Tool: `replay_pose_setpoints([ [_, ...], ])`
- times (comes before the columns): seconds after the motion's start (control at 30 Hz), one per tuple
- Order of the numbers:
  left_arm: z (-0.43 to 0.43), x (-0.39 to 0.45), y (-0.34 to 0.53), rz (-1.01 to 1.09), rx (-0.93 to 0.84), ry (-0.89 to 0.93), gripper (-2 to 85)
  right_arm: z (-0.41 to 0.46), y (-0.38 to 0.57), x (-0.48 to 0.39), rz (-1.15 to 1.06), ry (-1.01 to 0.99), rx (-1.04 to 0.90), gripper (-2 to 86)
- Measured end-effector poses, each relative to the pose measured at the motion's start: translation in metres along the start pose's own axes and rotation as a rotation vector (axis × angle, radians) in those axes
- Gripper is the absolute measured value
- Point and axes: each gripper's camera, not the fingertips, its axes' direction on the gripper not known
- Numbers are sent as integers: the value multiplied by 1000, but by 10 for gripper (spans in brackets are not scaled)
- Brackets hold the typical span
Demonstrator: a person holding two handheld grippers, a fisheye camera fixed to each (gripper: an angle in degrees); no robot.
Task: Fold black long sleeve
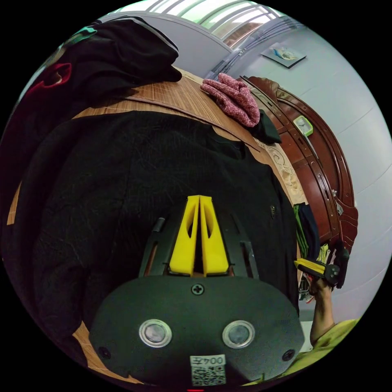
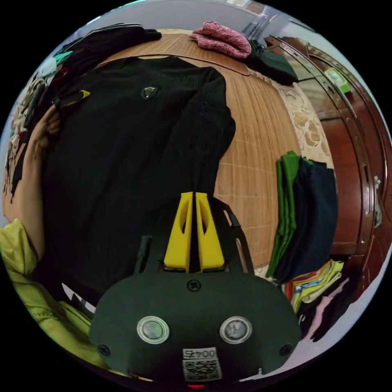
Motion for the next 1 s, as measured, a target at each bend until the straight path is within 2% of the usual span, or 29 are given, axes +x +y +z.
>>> replay_pose_setpoints([
  [0.23, 8, -3, -1, 1, 0, -4, 5, -66, -60, 43, 8, 311, 56, -3],
  [0.33, 12, -2, -2, 6, -1, -15, 4, -69, -103, 81, 48, 437, 12, 4],
  [0.4, 14, -2, -2, 5, -1, -15, 4, -51, -131, 110, 90, 449, -69, 12],
  [0.43, 15, -2, -2, 4, 0, -11, 4, -36, -147, 127, 125, 428, -133, 23],
  [0.5, 17, -3, -2, 2, 0, -7, 4, -30, -168, 142, 179, 415, -130, 44],
  [0.6, 21, -1, -3, 5, -1, -14, 4, -64, -202, 133, 224, 319, 156, 62],
  [0.67, 23, 0, -3, 8, -1, -21, 5, -78, -241, 104, 85, 56, 324, 67],
  [0.77, 26, 2, -4, 11, -1, -28, 4, -64, -311, 51, -121, -169, 221, 81],
  [1.0, 33, 2, -6, 5, 1, -10, 4, -47, -430, -32, -296, -243, 161, 100],
])
